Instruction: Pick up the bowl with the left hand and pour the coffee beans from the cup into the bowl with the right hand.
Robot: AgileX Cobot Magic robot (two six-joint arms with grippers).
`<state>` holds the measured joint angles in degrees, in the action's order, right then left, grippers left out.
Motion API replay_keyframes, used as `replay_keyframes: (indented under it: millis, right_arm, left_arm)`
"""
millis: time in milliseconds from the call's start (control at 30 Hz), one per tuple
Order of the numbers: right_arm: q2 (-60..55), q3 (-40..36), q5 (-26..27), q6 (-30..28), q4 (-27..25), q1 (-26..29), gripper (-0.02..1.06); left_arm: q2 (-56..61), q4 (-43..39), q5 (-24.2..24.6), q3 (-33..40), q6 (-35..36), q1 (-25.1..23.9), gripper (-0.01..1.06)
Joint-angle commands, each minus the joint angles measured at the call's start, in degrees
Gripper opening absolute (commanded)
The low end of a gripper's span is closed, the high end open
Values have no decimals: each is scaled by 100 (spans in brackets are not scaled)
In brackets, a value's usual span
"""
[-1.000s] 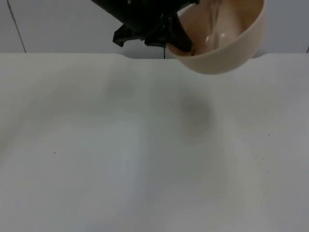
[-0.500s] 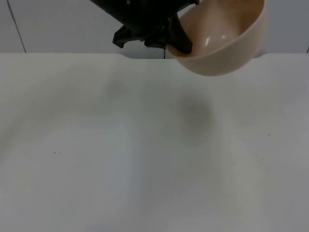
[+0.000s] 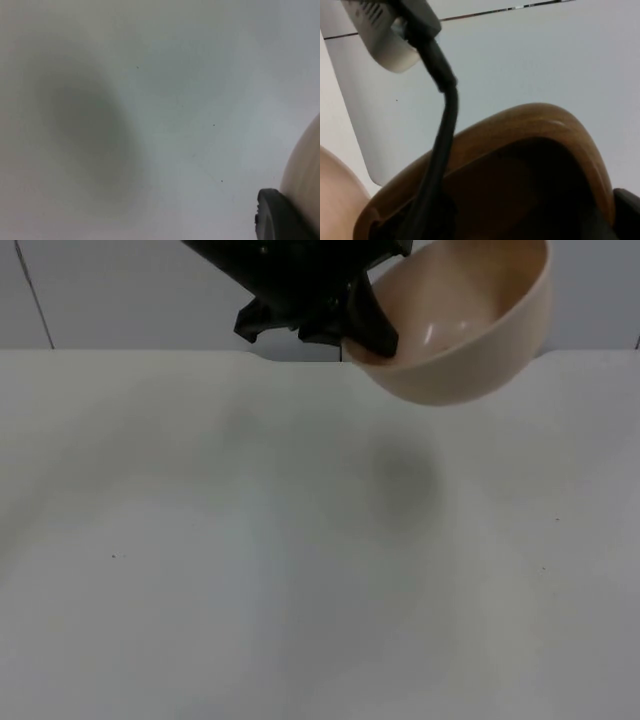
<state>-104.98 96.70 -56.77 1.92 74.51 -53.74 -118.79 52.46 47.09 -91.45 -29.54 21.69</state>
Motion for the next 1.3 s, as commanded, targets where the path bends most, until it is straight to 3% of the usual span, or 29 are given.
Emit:
replay_keyframes:
  millis: [0, 267, 433, 700, 1267]
  right_arm:
    - [-5, -28, 73, 68, 59, -83, 0]
    - [-5, -28, 56, 550, 59, -83, 0]
    - [-5, -28, 24, 635, 255, -83, 0]
    - [7, -28, 74, 638, 369, -83, 0]
    - [-222, -264, 322, 1055, 1050, 6, 0]
  left_arm:
    - [-36, 88, 37, -27, -28, 18, 0]
    - [-95, 313, 36, -27, -234, 18, 0]
    - [-95, 948, 36, -36, -524, -149, 0]
    - [-107, 1064, 318, -86, -514, -570, 0]
    - [-107, 805, 94, -86, -294, -513, 0]
